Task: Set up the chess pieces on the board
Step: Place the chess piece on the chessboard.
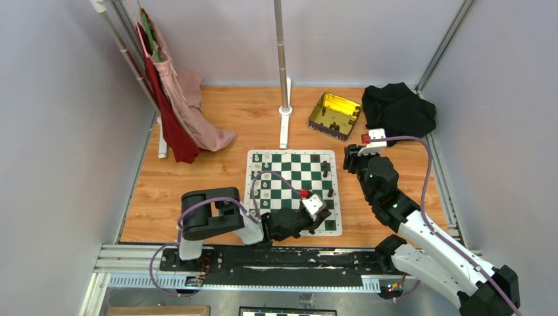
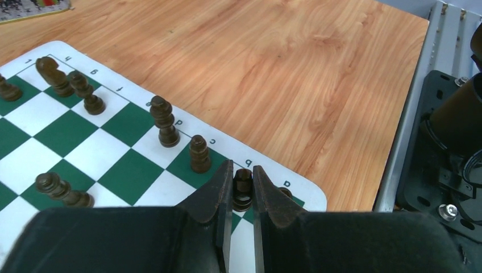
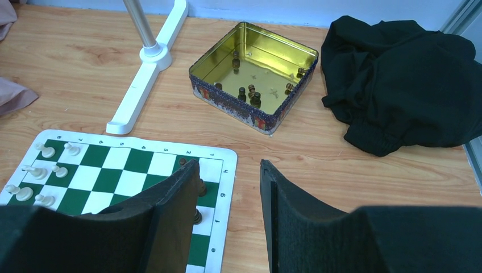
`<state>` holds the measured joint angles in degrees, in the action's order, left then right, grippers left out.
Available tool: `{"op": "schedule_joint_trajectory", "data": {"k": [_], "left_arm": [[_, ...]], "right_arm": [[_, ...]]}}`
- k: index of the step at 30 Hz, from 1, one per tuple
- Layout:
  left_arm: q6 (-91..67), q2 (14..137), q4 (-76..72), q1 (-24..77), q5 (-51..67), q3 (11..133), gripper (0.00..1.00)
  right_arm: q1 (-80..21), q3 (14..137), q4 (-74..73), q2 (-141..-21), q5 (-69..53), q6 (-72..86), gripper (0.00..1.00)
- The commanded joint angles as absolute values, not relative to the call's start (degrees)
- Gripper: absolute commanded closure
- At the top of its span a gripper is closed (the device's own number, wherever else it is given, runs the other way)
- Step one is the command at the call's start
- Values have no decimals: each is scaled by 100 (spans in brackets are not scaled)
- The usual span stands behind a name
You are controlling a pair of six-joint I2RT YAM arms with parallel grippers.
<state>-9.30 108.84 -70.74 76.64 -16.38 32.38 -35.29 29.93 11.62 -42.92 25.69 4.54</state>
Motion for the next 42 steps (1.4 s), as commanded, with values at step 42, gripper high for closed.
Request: {"op": "schedule_joint_trajectory", "data": {"k": [42], "left_arm": [[-762, 11970, -7959, 7440, -1551, 3771, 94]], "right_arm": [[-3564, 2839, 1573, -4511, 2697, 298, 53]]}}
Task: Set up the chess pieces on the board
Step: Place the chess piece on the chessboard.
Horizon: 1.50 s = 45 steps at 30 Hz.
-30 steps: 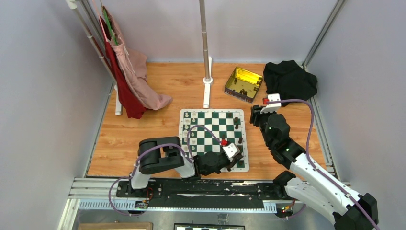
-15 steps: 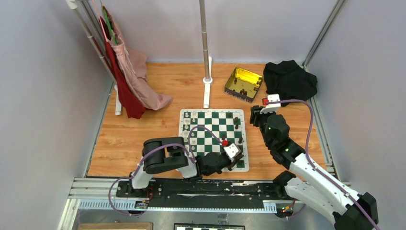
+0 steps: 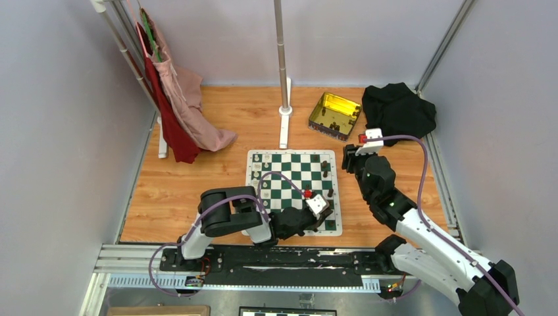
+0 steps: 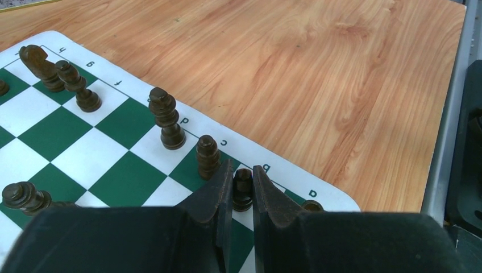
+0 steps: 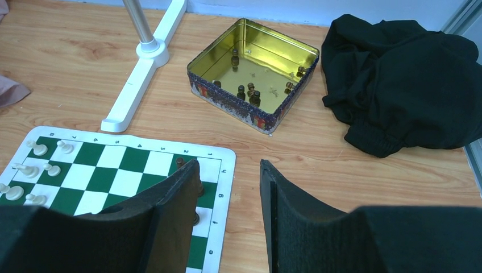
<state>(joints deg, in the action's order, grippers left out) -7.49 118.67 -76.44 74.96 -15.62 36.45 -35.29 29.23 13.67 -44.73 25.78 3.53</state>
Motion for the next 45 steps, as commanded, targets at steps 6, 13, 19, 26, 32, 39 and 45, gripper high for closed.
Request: {"op": "schedule_joint_trajectory", "data": {"k": [6, 13, 19, 26, 32, 39, 45], "left_arm": [[-807, 12006, -7938, 7427, -1441, 3823, 87], [-882, 12036, -7927, 7428, -1364, 3807, 83], [-977, 12105, -7978, 7427, -1354, 3780, 72], [-1021, 12118, -8009, 7427, -1498, 3745, 45], [-1021, 12087, -8008, 7427, -1581, 3735, 43], [-981, 12021, -8109, 7427, -1770, 3669, 43], [-902, 11904, -8208, 7427, -1975, 3555, 43]], "right_arm": [[-3565, 2839, 1584, -4561, 2697, 297, 53], [-3562, 2827, 1574, -4551, 2716, 303, 53], [-3560, 2823, 1560, -4555, 2713, 308, 52], [-3564, 2839, 1551, -4591, 2703, 307, 52], [-3560, 2863, 1547, -4614, 2690, 282, 52], [-3561, 2888, 1529, -4622, 2674, 258, 52], [-3561, 2900, 1530, -4639, 2663, 254, 52]]}}
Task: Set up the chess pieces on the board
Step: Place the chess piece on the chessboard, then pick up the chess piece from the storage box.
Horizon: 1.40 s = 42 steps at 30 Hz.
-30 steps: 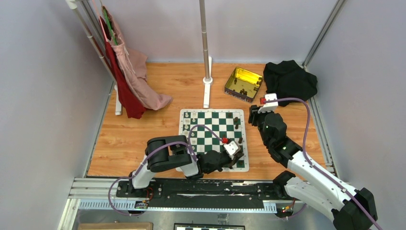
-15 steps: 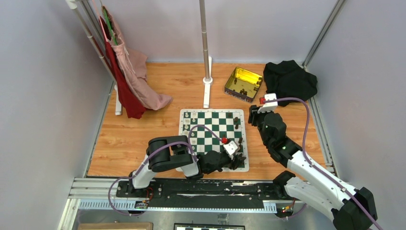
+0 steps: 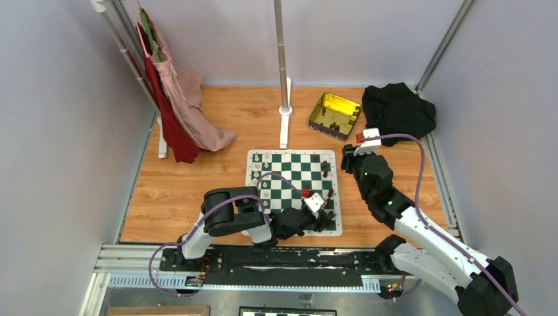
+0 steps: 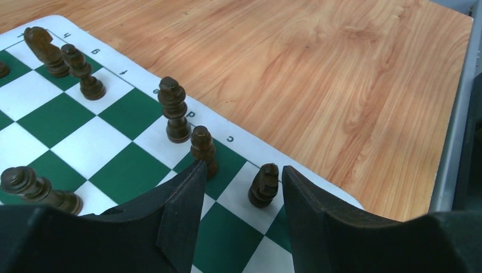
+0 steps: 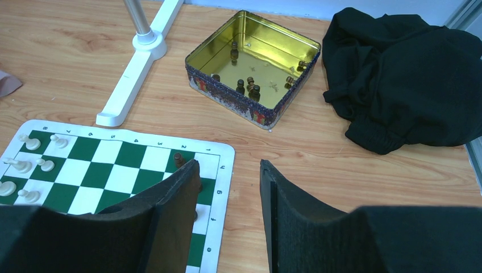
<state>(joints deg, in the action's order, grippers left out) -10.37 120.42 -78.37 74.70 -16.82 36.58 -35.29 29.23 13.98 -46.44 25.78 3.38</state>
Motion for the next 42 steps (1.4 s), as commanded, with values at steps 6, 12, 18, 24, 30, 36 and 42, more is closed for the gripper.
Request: {"op": "schedule_joint_trajectory", "data": {"k": [6, 12, 18, 24, 30, 36, 42], "left_arm": [[-853, 11815, -8311, 7430, -2089, 3462, 43], [-796, 11667, -8315, 7431, -2082, 3390, 43], [-872, 11450, -8240, 7428, -1944, 3274, 43], [-1037, 10917, -8284, 7480, -2014, 2910, 43], [-1047, 9773, -7809, 7725, -2511, 2433, 43], [-1267, 7907, -5304, 8035, -3378, 2647, 43], [-1766, 6647, -3094, 8026, -4502, 3132, 41]], "right_arm": [[-3561, 2901, 1538, -4659, 2646, 260, 52], [-3567, 2918, 1538, -4668, 2647, 268, 52], [-3563, 2936, 1499, -4647, 2654, 299, 52], [-3562, 2951, 1432, -4588, 2704, 310, 52], [-3561, 3160, 1433, -4773, 2830, 222, 52], [-3342, 4305, 1289, -6042, 3064, 20, 49], [-2676, 6275, 513, -8035, 2374, 57, 49]]}}
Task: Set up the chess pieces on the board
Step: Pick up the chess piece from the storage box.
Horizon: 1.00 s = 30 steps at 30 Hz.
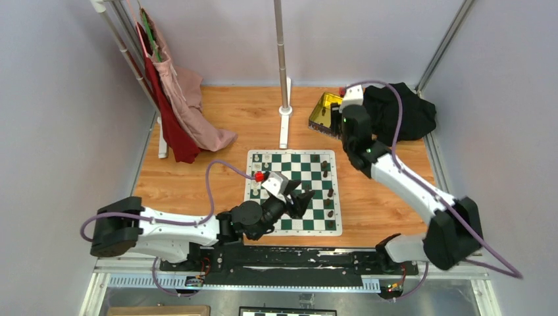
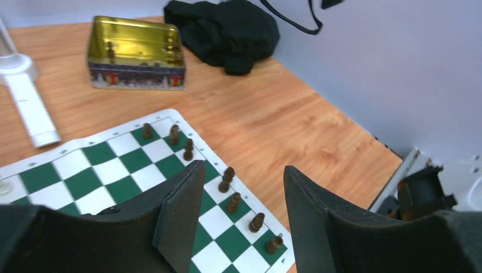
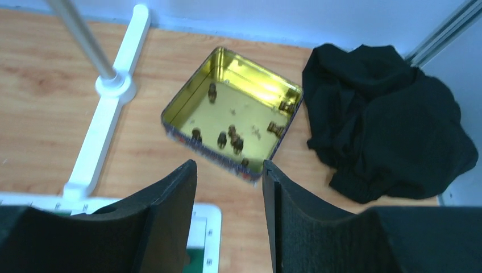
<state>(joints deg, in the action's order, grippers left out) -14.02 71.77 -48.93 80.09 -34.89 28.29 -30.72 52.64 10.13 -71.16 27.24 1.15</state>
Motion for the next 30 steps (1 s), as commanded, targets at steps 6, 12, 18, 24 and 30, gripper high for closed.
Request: {"op": "schedule_joint_trajectory", "data": {"k": [6, 12, 18, 24, 30], "left_arm": [[-2171, 6340, -2141, 7986, -4980, 3310, 39], [-2355, 6076, -1747, 7641, -4764, 3358, 37], [-2515, 5808, -1694, 7356, -4540, 3278, 35], [-2461, 5833, -1698, 7274, -4450, 3330, 35], [-2478, 5817, -1707, 7234, -4406, 3331, 35]], "right_arm": [[-2016, 7841, 354, -9876, 1437, 108, 53], [-1685, 9013, 182, -11263, 766, 22, 61], [-1515, 9870, -293, -12104, 162, -136, 62], [-1489, 10484, -538, -12672, -138, -183, 63], [-1416, 10949, -782, -13094, -270, -188, 62]]}}
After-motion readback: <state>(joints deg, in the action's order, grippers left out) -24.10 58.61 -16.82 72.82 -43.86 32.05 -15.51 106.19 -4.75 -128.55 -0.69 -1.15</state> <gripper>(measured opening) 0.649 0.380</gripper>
